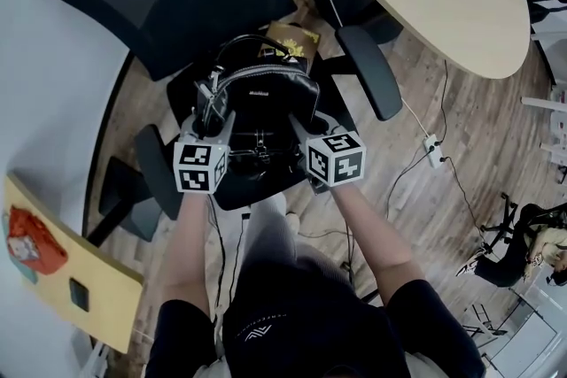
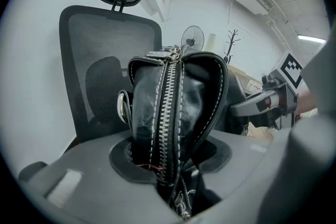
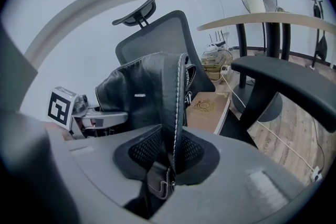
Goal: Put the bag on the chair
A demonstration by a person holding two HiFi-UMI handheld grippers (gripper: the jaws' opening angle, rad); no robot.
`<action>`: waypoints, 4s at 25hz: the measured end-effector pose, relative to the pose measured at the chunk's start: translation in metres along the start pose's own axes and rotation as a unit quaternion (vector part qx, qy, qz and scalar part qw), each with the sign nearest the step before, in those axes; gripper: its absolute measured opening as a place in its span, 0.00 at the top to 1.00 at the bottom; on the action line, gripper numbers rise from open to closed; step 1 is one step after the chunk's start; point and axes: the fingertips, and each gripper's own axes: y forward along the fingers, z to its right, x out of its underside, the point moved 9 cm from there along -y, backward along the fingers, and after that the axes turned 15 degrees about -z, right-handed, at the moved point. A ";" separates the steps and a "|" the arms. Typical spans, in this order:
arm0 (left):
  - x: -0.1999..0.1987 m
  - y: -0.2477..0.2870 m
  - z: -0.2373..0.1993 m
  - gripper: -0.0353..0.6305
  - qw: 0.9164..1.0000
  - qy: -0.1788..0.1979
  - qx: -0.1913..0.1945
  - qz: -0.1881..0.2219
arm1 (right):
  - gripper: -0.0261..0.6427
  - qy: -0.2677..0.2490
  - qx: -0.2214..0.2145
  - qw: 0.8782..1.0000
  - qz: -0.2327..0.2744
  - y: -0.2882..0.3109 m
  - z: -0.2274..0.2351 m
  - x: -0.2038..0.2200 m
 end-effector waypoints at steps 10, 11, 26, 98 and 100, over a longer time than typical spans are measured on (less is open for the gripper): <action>0.006 0.014 -0.014 0.61 1.000 -0.022 -0.003 -0.015 | 0.84 0.005 -0.007 1.000 -0.007 0.013 0.003 -0.001; 0.005 0.014 -0.015 0.61 1.000 -0.024 -0.005 -0.014 | 0.84 0.004 -0.004 1.000 -0.007 0.014 0.003 -0.002; 0.008 0.010 -0.022 0.46 0.998 -0.042 -0.049 -0.018 | 0.68 0.010 0.026 1.000 -0.010 0.015 0.004 -0.007; 0.025 -0.187 0.122 0.92 0.986 -0.093 -0.114 0.072 | 0.96 -0.027 0.015 0.994 0.106 -0.165 -0.056 0.053; 0.026 -0.187 0.122 0.92 0.987 -0.092 -0.114 0.070 | 0.96 -0.027 0.015 0.994 0.106 -0.165 -0.056 0.052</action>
